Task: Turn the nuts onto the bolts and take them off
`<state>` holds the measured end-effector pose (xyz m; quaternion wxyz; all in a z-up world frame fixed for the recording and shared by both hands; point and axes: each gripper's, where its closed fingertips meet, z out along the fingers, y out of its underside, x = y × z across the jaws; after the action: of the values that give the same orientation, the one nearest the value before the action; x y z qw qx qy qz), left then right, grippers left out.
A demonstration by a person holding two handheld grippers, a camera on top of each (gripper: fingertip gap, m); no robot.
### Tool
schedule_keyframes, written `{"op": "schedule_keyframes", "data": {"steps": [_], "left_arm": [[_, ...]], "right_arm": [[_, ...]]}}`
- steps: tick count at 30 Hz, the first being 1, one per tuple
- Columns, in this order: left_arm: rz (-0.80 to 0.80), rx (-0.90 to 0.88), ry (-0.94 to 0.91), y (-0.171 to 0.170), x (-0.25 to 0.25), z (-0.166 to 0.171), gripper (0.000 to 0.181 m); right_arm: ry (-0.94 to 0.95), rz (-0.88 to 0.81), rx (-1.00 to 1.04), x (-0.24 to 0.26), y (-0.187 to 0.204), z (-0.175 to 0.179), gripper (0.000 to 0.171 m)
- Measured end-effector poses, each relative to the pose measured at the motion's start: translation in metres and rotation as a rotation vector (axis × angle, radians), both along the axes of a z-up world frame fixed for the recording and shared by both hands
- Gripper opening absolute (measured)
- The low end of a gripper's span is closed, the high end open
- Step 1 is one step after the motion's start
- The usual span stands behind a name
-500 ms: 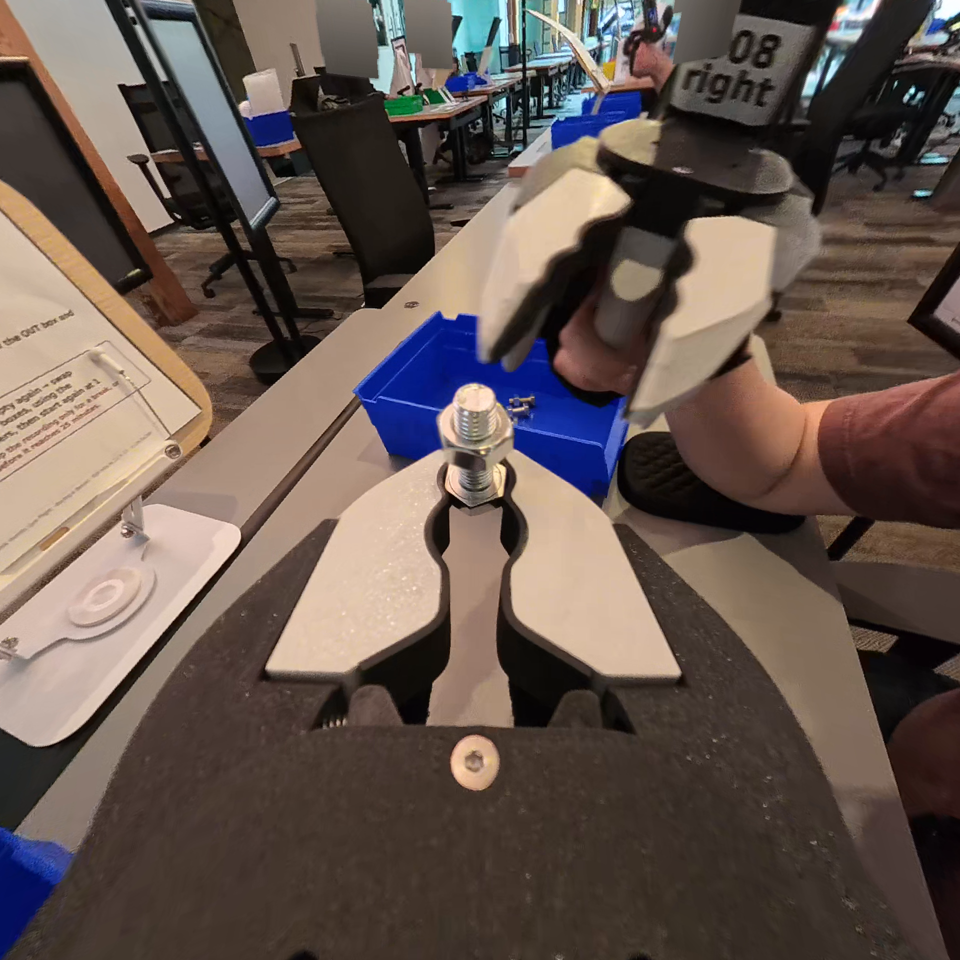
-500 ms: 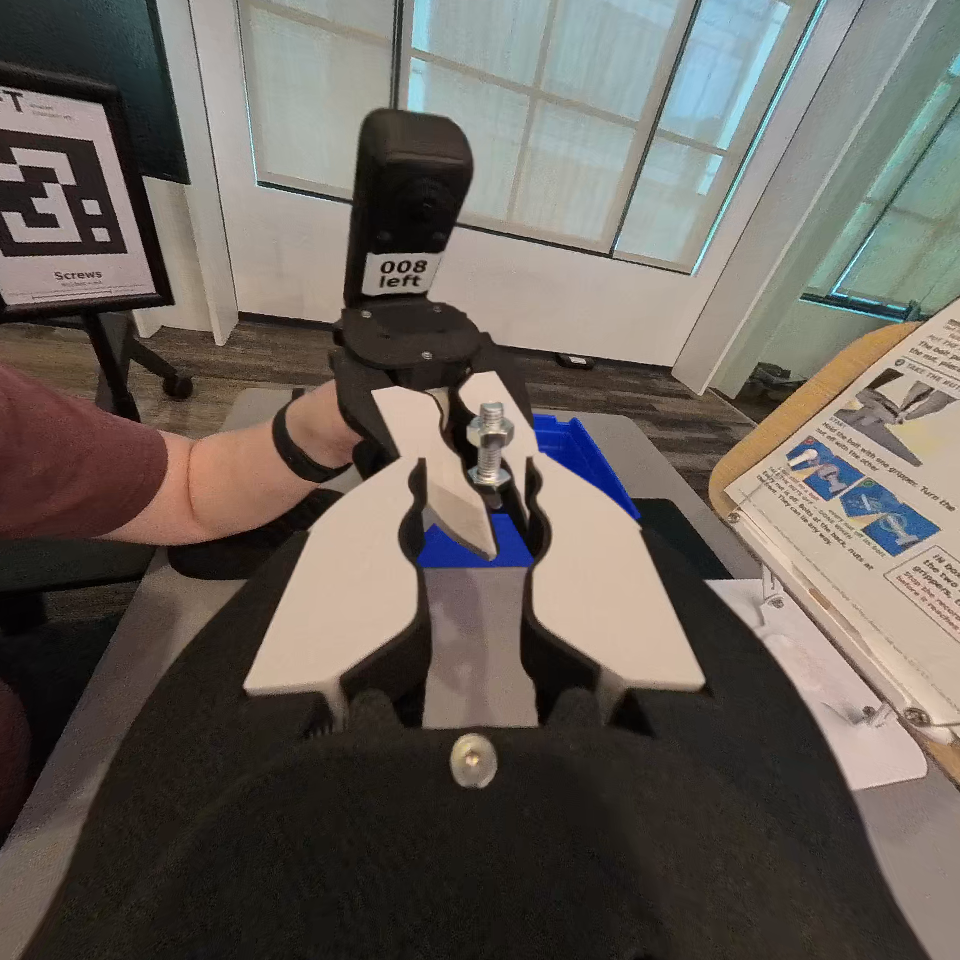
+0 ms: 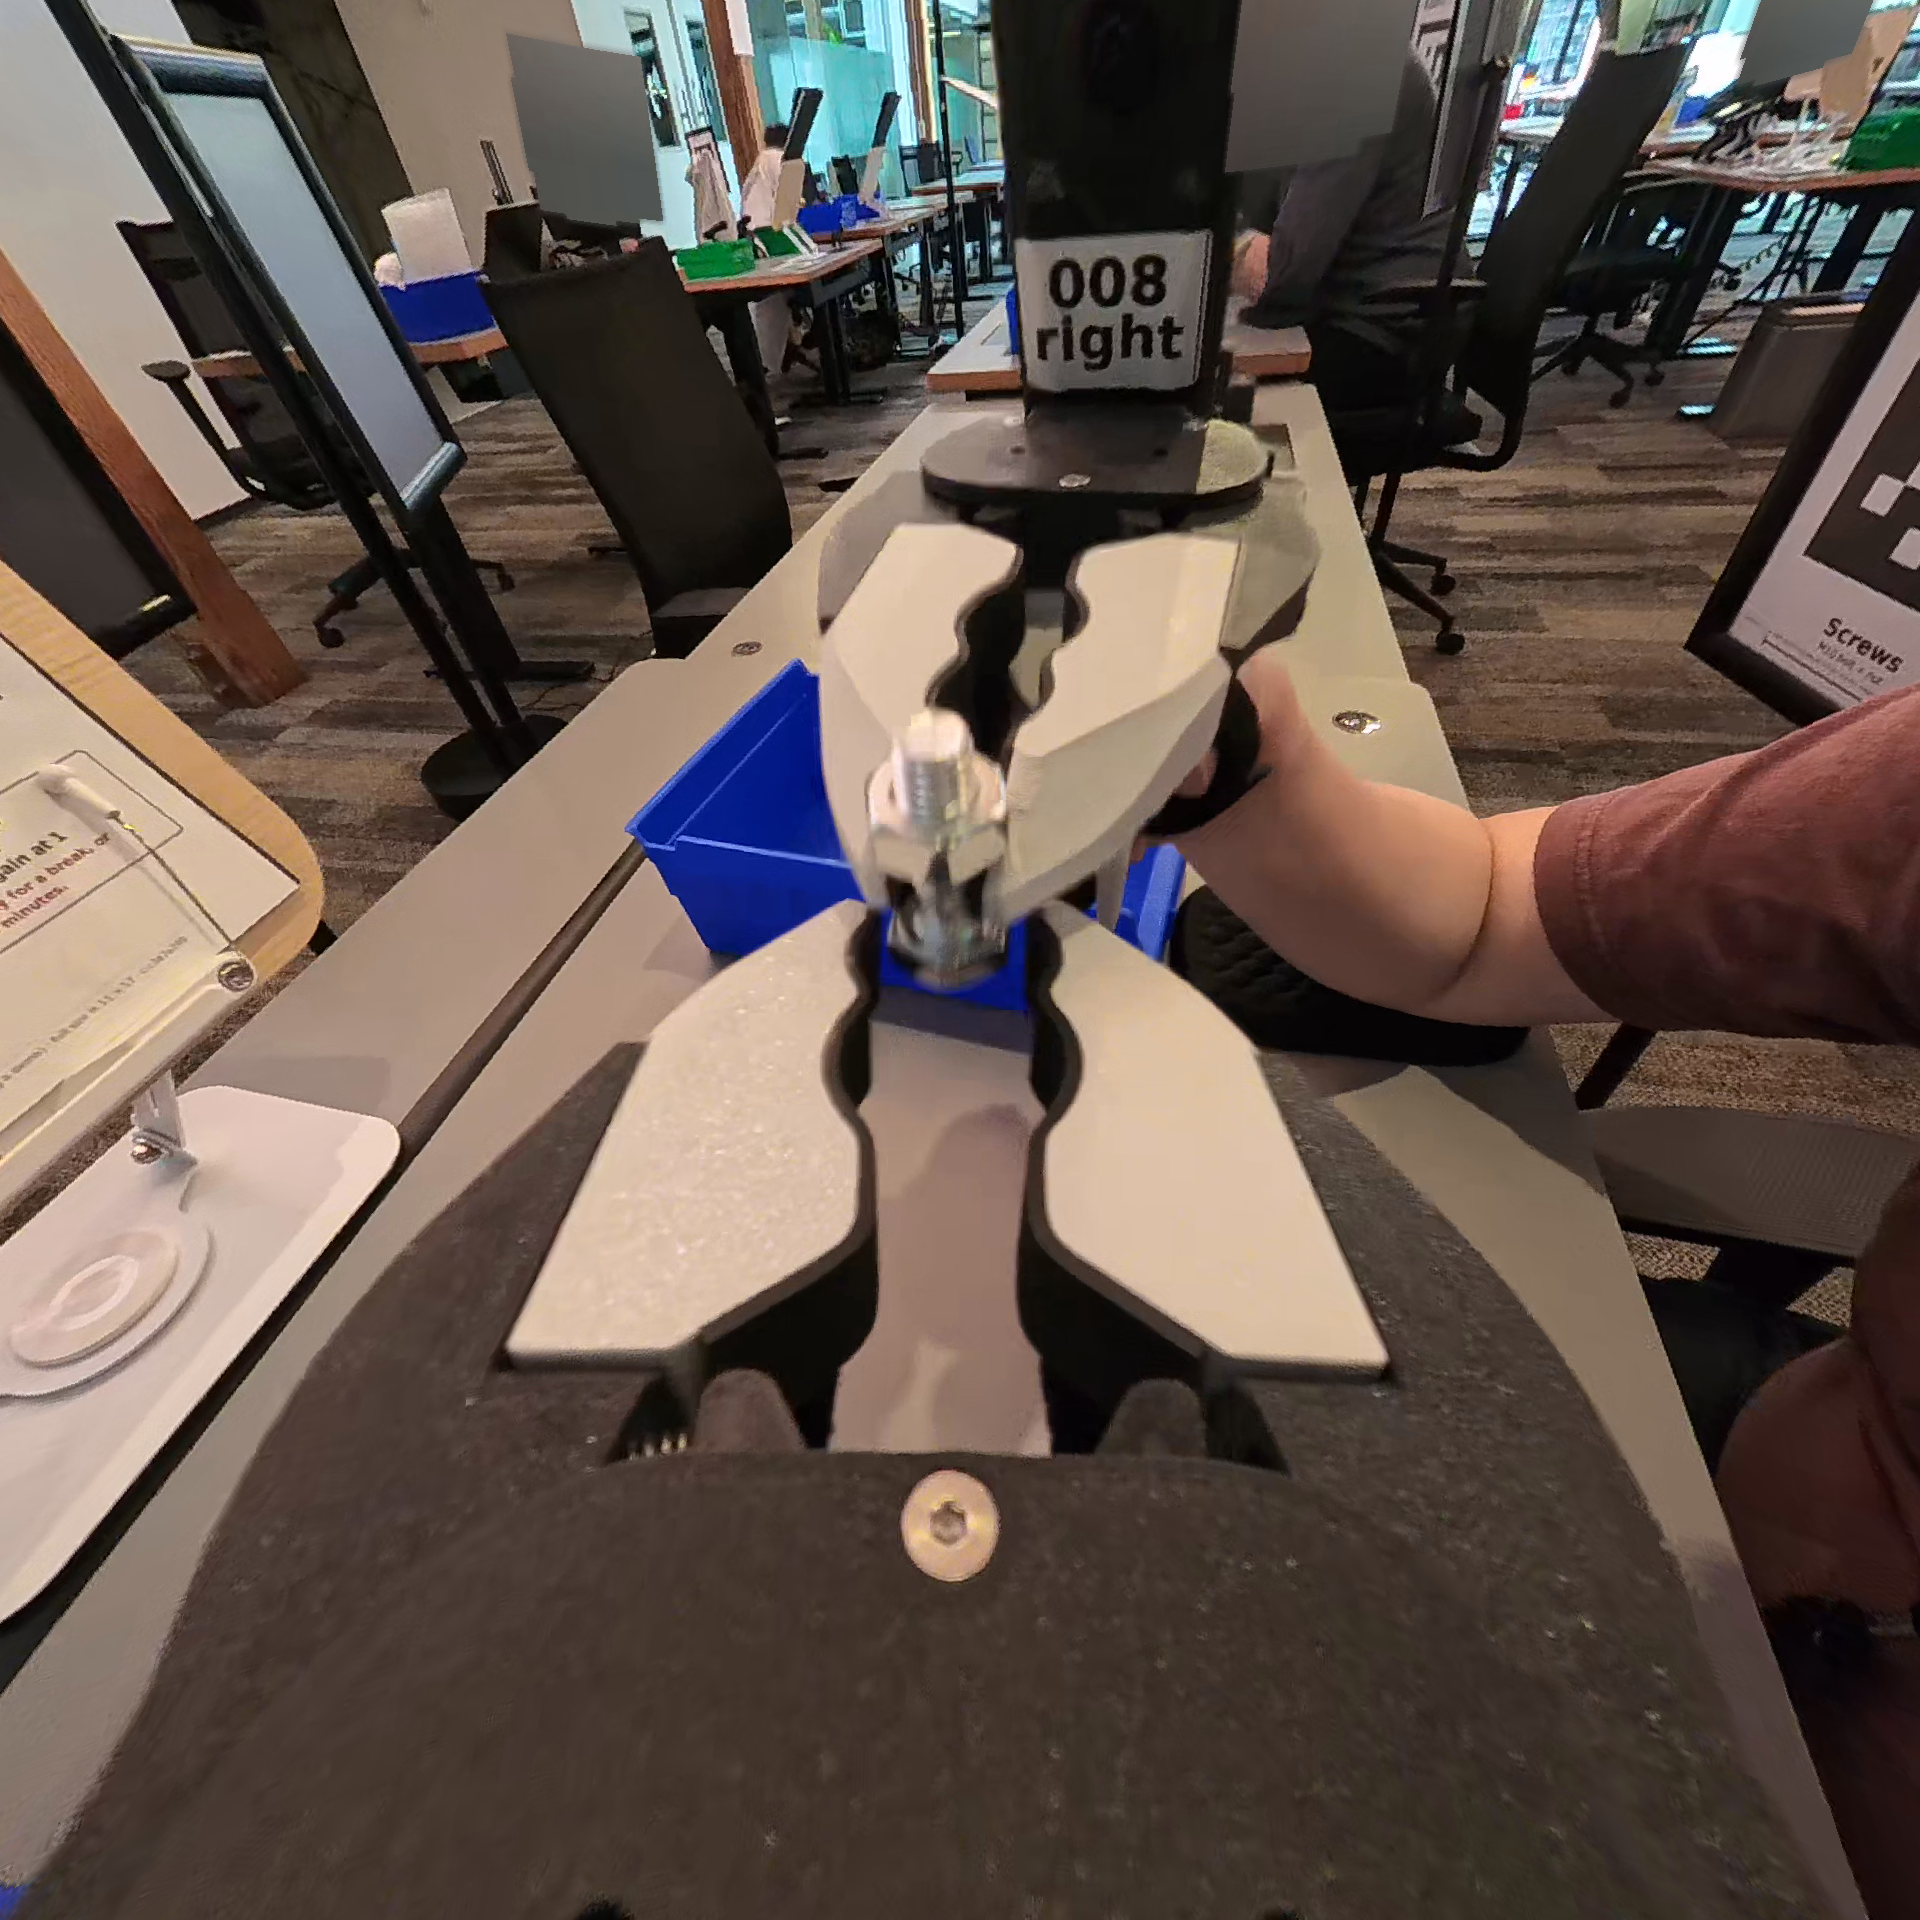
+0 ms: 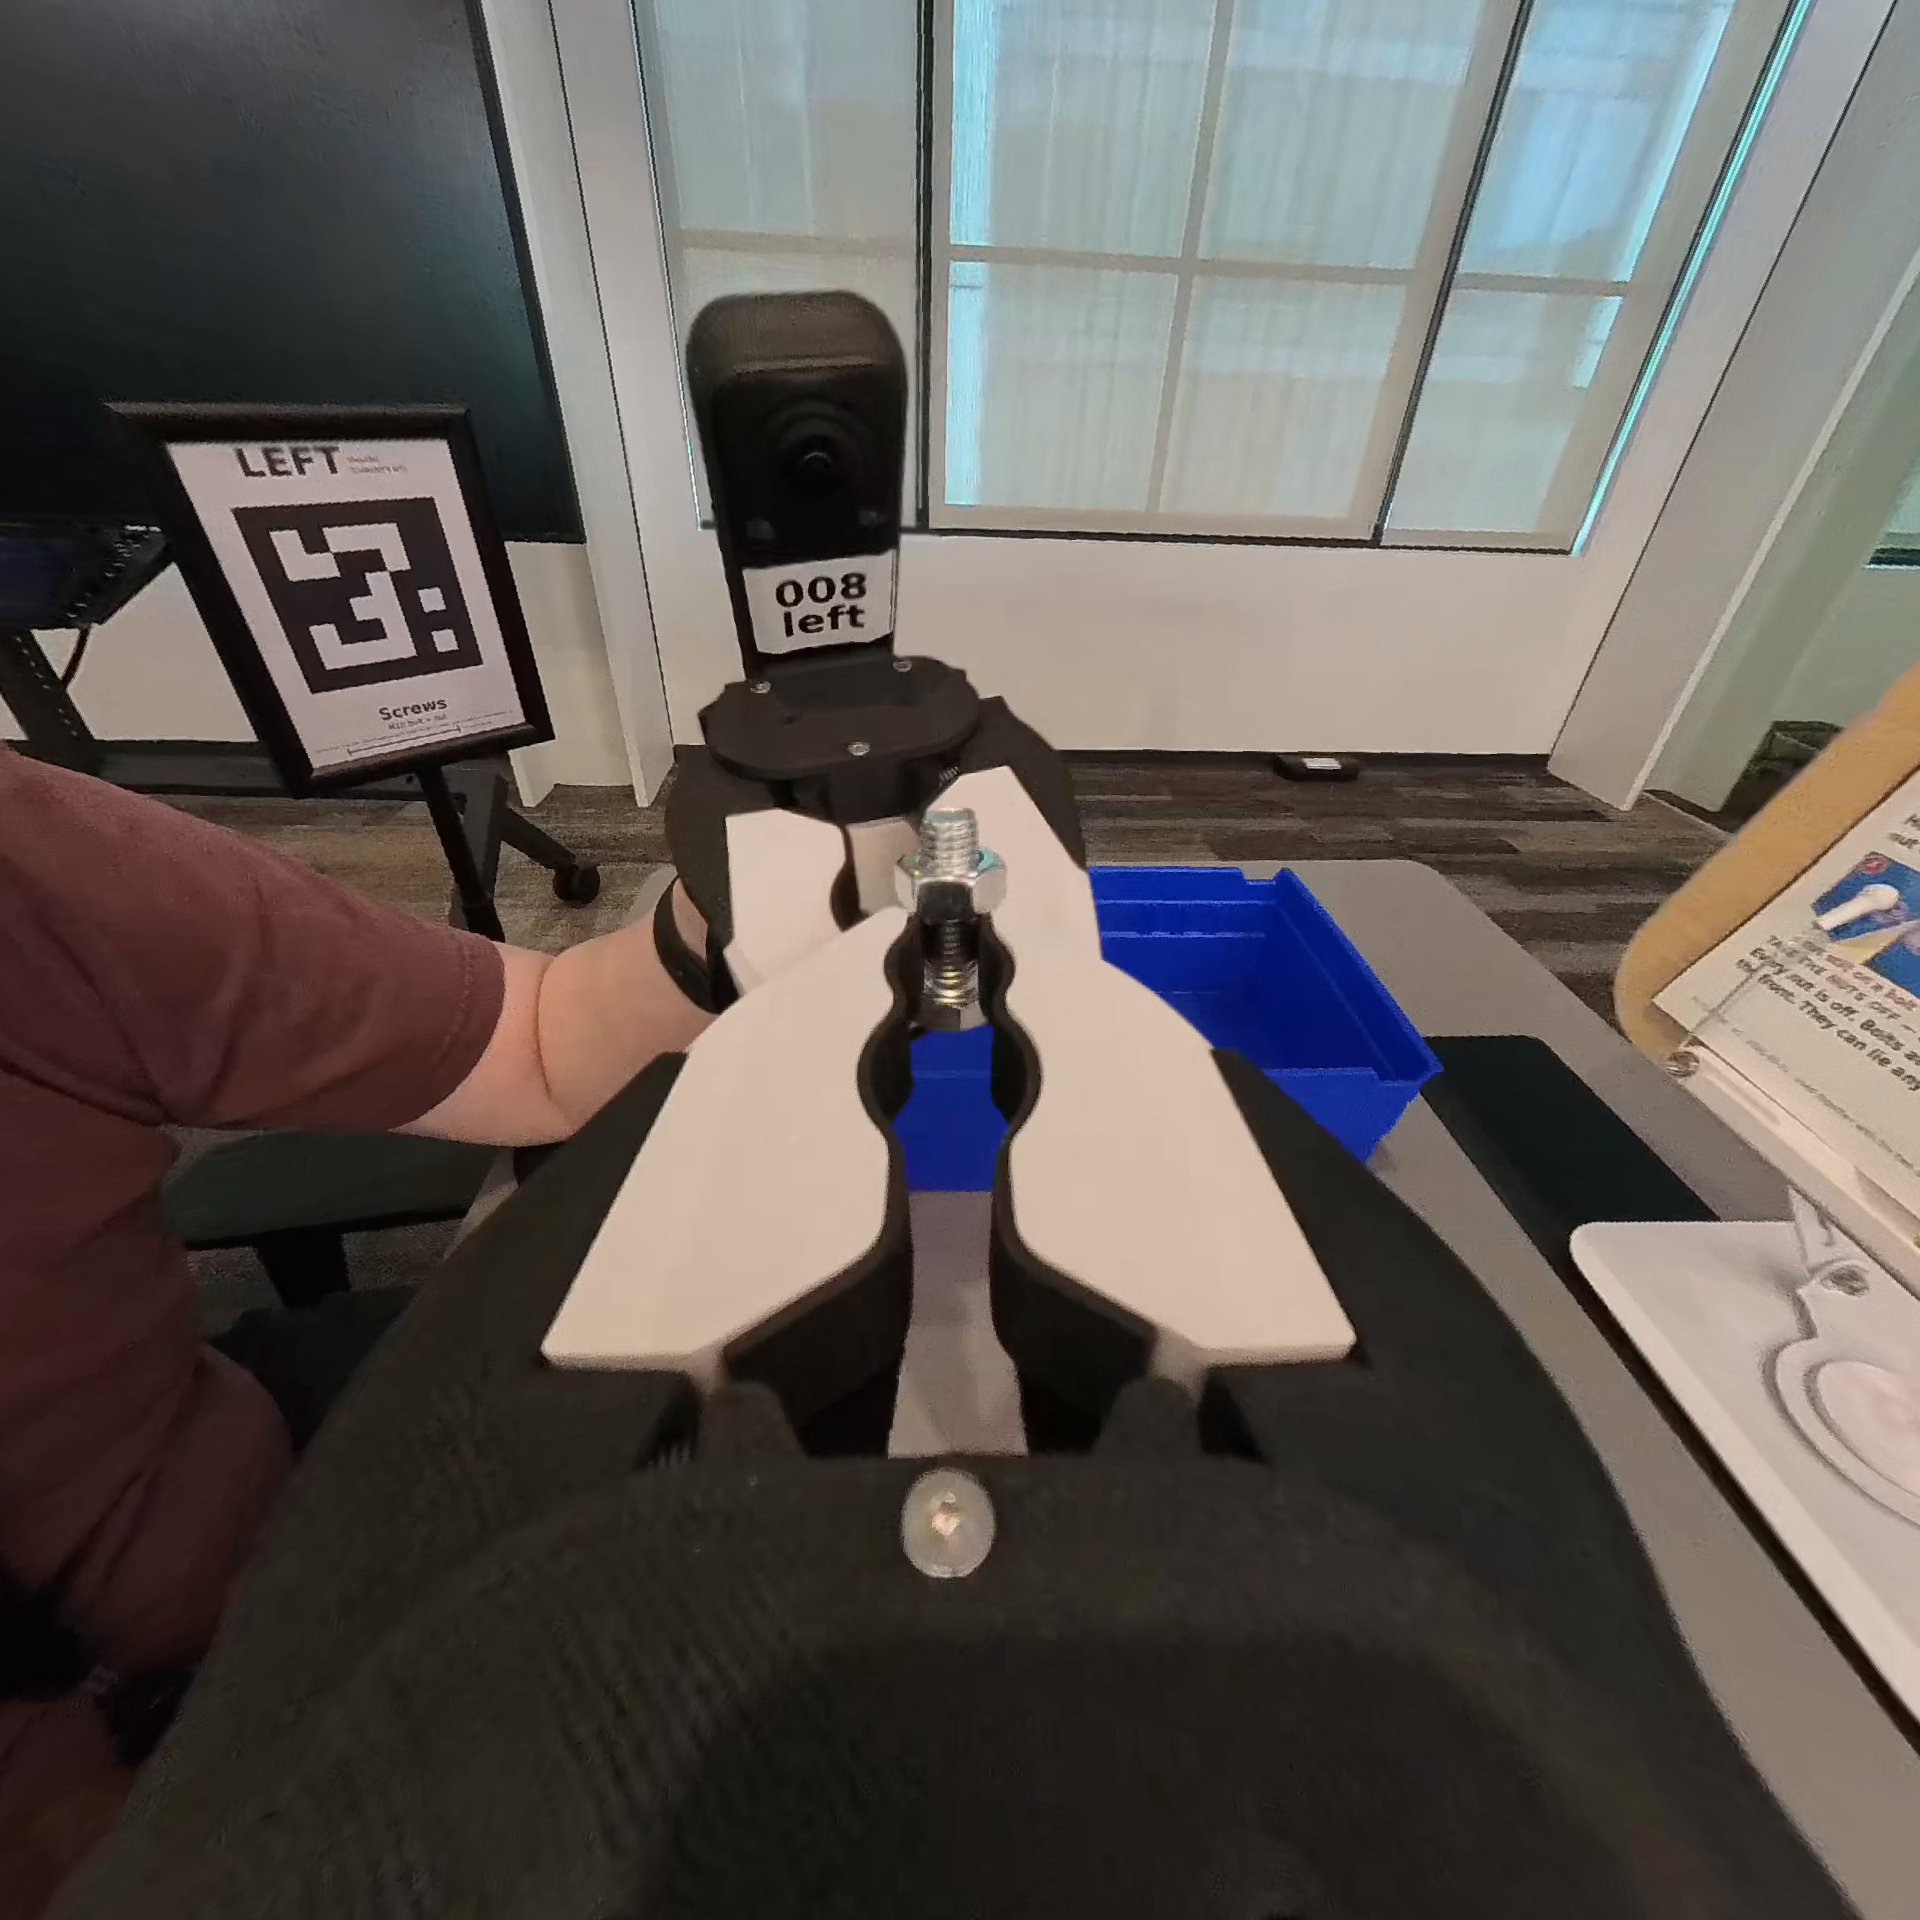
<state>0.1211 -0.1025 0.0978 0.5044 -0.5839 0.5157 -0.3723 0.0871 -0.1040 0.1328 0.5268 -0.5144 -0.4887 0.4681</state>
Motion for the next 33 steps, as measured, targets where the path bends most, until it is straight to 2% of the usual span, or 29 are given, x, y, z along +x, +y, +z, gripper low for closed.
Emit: {"op": "schedule_keyframes", "data": {"steps": [2,3,5,8,10,15,19,21,27,28,31,33], "left_arm": [[0.022,-0.001,0.021,0.002,-0.002,-0.001,0.039],[0.033,0.002,0.040,0.003,-0.004,-0.002,0.040],[0.055,0.004,0.060,0.005,-0.008,-0.002,0.039],[0.096,0.012,0.115,0.009,-0.013,-0.009,0.035],[0.101,0.004,0.143,0.011,-0.013,-0.014,0.034],[0.111,-0.039,0.155,0.017,-0.011,-0.022,0.032],[0.125,-0.059,0.165,0.020,-0.009,-0.027,0.030],[0.114,-0.064,0.162,0.018,-0.007,-0.028,0.030],[0.114,-0.076,0.159,0.017,-0.008,-0.027,0.031],[0.117,-0.080,0.149,0.017,-0.009,-0.026,0.032],[0.118,-0.090,0.115,0.015,-0.012,-0.017,0.035],[0.131,-0.063,0.097,0.013,-0.019,-0.008,0.036]], "right_arm": [[-0.022,-0.049,0.013,0.023,0.007,0.009,0.010],[-0.074,-0.088,0.018,0.040,0.013,0.009,0.010],[-0.268,-0.265,-0.039,0.091,0.039,-0.010,0.010],[-0.596,-0.626,-0.305,0.192,0.082,-0.076,0.010],[-0.735,-0.731,-0.557,0.243,0.093,-0.126,0.010],[-0.925,-0.679,-0.957,0.278,0.099,-0.220,0.010],[-1.081,-0.662,-1.128,0.279,0.093,-0.267,0.010],[-1.103,-0.639,-1.134,0.272,0.092,-0.274,0.010],[-1.213,-0.734,-1.090,0.288,0.097,-0.287,0.012],[-1.208,-0.725,-1.091,0.287,0.096,-0.287,0.017],[-1.109,-0.723,-1.064,0.282,0.097,-0.264,0.021],[-1.005,-0.809,-0.952,0.290,0.104,-0.232,0.025]]}}
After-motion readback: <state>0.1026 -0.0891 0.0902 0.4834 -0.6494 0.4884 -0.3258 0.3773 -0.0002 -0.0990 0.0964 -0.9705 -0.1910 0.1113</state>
